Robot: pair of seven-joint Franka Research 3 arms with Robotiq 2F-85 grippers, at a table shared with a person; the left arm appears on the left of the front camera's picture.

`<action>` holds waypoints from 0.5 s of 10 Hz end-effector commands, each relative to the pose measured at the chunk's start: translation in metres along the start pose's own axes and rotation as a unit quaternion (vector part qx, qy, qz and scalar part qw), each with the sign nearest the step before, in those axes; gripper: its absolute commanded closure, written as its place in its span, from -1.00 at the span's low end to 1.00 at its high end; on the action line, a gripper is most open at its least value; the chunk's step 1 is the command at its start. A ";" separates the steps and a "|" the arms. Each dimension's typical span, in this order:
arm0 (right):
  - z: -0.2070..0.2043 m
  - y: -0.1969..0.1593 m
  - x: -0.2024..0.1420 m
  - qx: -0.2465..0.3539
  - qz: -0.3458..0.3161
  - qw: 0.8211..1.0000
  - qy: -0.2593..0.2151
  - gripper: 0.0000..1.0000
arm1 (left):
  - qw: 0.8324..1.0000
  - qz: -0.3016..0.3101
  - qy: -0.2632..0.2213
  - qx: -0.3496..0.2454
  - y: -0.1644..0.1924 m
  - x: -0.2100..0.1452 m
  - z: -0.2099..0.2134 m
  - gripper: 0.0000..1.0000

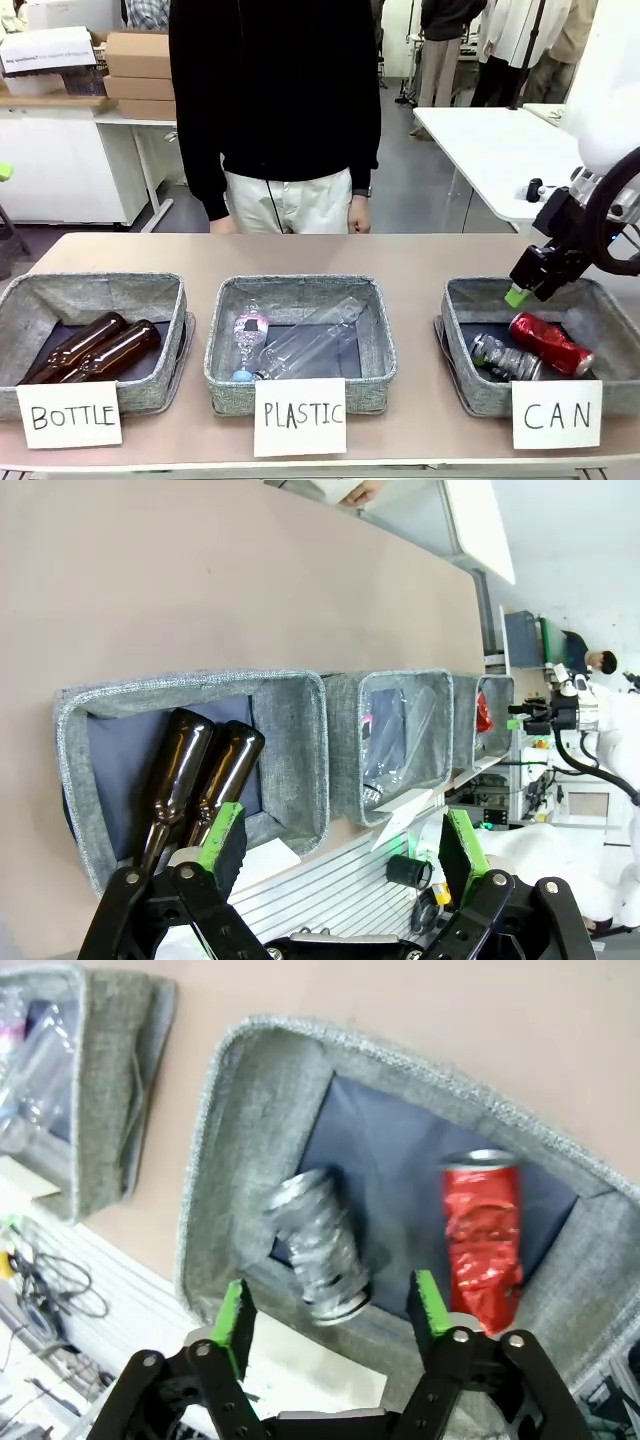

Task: Sort the can waste into the basket.
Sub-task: Pick up the can waste from the table and place it in the right Fabric basket.

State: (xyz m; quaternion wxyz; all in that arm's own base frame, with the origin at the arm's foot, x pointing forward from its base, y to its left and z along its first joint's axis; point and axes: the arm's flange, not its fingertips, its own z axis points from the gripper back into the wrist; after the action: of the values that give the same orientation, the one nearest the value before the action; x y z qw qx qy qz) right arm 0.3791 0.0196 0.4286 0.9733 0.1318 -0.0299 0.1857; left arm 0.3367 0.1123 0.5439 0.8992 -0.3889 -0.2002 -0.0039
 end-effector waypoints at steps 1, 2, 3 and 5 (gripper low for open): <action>0.000 -0.005 0.007 0.004 -0.052 0.999 0.003 -1.00 | 1.000 0.003 0.005 0.001 0.000 -0.001 0.002 -1.00; -0.001 -0.003 0.007 -0.001 -0.012 1.000 0.008 -1.00 | 1.000 0.003 0.005 0.001 0.000 -0.001 0.002 -1.00; 0.000 -0.005 0.008 0.005 -0.023 1.000 0.006 -1.00 | 1.000 0.003 0.005 0.001 0.000 -0.001 0.002 -1.00; 0.000 -0.005 0.009 0.013 -0.021 1.000 0.002 -1.00 | 1.000 0.003 0.005 0.001 0.000 -0.001 0.002 -1.00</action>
State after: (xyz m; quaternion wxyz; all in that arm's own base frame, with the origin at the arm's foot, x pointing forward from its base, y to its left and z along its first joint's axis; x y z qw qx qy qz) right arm 0.3845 0.0170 0.4246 0.9765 0.1310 -0.0221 0.1697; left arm 0.3367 0.1123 0.5439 0.8992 -0.3889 -0.2002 -0.0039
